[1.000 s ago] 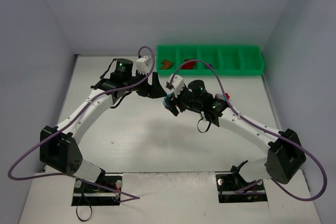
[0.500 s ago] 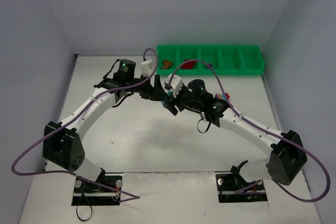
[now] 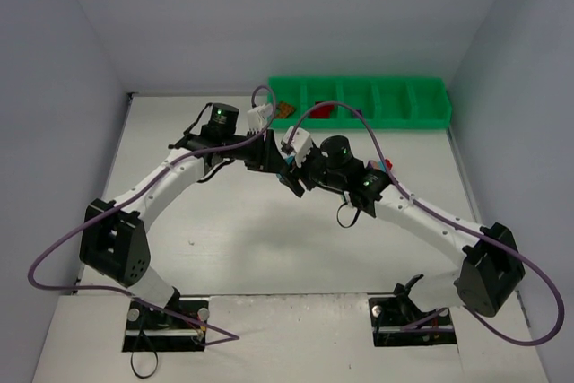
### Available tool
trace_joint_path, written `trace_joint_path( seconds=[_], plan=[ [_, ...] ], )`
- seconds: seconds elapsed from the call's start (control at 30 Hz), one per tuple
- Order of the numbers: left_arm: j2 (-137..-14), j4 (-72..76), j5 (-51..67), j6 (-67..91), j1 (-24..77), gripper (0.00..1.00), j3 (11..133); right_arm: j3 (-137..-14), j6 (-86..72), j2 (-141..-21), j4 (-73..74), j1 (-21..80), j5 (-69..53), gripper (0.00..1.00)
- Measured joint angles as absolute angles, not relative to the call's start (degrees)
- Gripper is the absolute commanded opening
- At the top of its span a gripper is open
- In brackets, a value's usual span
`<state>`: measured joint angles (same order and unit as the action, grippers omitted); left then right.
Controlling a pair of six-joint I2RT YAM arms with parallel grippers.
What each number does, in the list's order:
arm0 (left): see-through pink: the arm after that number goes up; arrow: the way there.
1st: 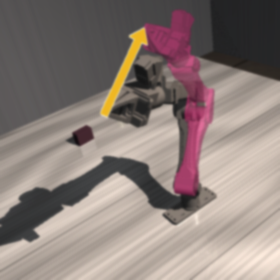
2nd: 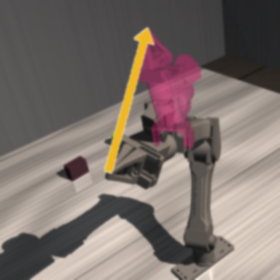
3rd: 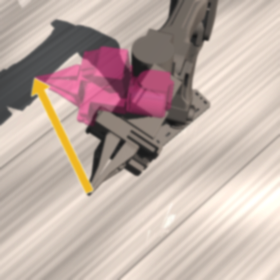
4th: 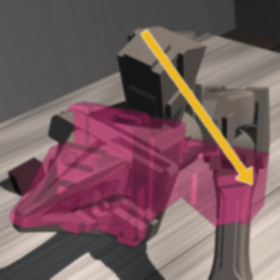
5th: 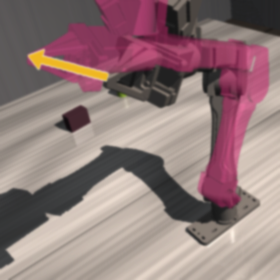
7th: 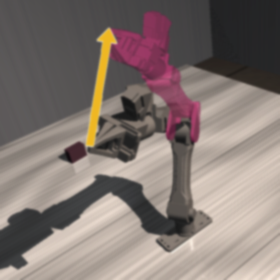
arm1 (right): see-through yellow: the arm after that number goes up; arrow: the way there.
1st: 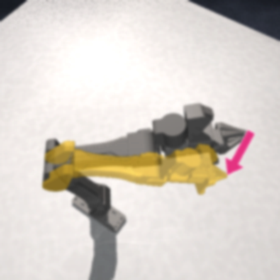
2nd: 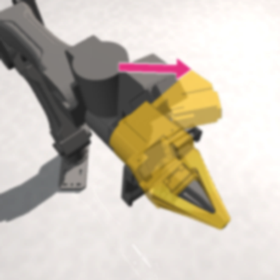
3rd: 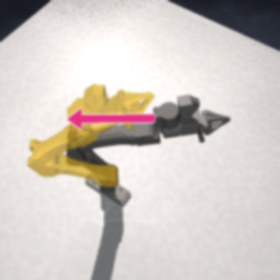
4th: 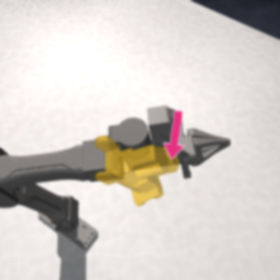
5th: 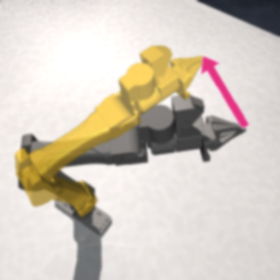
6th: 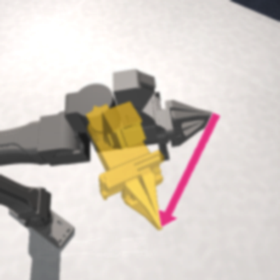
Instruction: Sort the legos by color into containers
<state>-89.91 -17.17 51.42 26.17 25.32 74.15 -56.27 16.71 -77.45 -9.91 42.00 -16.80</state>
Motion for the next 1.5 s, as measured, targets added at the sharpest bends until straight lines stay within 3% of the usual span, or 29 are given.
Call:
trace_joint_path(
  seconds=[0.03, 0.13, 0.3, 0.93, 1.4, 1.5],
  plan=[
    [-89.9, -16.9, 51.4, 26.2, 25.3, 0.04, 74.1, -56.3, 16.6, -77.5, -10.0, 42.0, -16.5, 0.65],
    [-89.9, -16.3, 51.2, 25.8, 24.8, 0.04, 74.0, -56.3, 15.5, -77.4, -10.1, 42.0, -15.9, 0.86],
    [-89.9, -15.7, 51.2, 25.6, 22.4, 0.04, 73.2, -56.3, 14.9, -77.3, -9.6, 42.0, -14.2, 0.93],
    [-89.9, -15.4, 55.2, 25.6, 20.1, 0.04, 73.2, -58.5, 16.4, -78.7, -7.9, 42.0, -13.1, 0.91],
    [-89.9, -14.7, 55.7, 25.6, 20.1, 0.04, 73.2, -59.4, 16.8, -82.3, -7.9, 41.9, -15.2, 0.78],
    [-89.9, -14.7, 55.7, 25.6, 20.1, 0.04, 73.2, -59.4, 16.9, -82.3, -7.9, 41.7, -15.4, 0.67]
  ],
)
